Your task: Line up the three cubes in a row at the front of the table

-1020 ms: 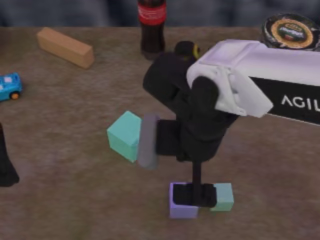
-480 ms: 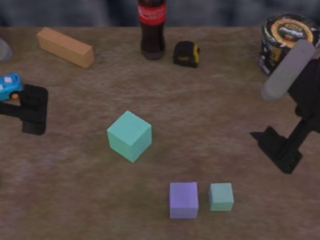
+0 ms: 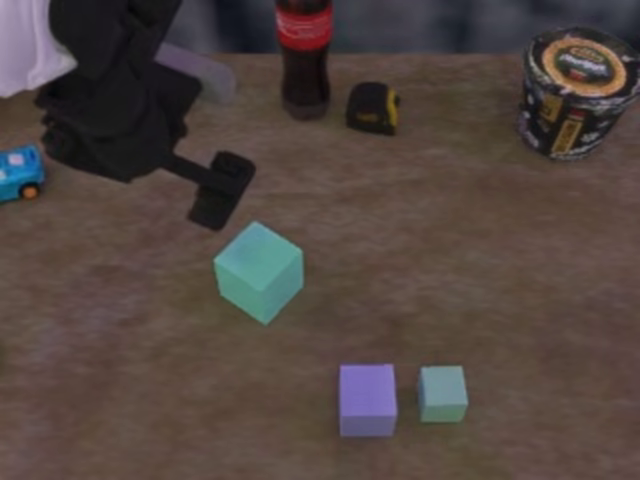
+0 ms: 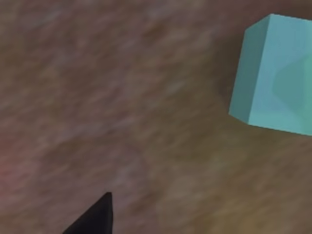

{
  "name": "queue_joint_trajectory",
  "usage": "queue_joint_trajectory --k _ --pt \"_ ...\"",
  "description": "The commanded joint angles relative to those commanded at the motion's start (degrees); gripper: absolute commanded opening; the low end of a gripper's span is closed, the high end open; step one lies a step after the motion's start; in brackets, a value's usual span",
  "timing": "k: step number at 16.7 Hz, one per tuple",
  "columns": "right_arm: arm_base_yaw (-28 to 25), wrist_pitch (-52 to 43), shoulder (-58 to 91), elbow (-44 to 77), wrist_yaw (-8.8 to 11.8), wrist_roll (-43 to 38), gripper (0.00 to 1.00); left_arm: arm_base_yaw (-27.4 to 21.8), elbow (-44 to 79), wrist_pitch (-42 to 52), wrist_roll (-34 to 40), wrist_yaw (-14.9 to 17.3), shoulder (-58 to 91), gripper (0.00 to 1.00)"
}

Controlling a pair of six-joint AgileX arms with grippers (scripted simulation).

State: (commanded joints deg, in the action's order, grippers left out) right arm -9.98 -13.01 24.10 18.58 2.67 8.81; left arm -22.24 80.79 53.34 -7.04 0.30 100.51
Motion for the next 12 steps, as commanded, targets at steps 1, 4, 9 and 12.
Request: queue_joint_trajectory --k 1,4,9,12 --pt "1.8 2.2 -4.2 -3.5 -0.4 -1.6 1.0 -1.1 3.9 2.5 -0.3 0.0 4.7 1.0" --pt "6.0 7.9 -14.6 -11.8 -1.4 -5.5 1.0 -4.0 14.2 8.6 -1.2 0.0 16.9 1.0" --pt "9.3 12.9 -23.9 -18.4 -2.6 -8.7 1.0 -6.4 23.0 13.5 -1.9 -0.1 26.3 1.0" --pt "9.4 13.0 -24.1 -18.6 -2.7 -8.8 1.0 -6.5 23.2 13.6 -1.9 -0.1 26.5 1.0"
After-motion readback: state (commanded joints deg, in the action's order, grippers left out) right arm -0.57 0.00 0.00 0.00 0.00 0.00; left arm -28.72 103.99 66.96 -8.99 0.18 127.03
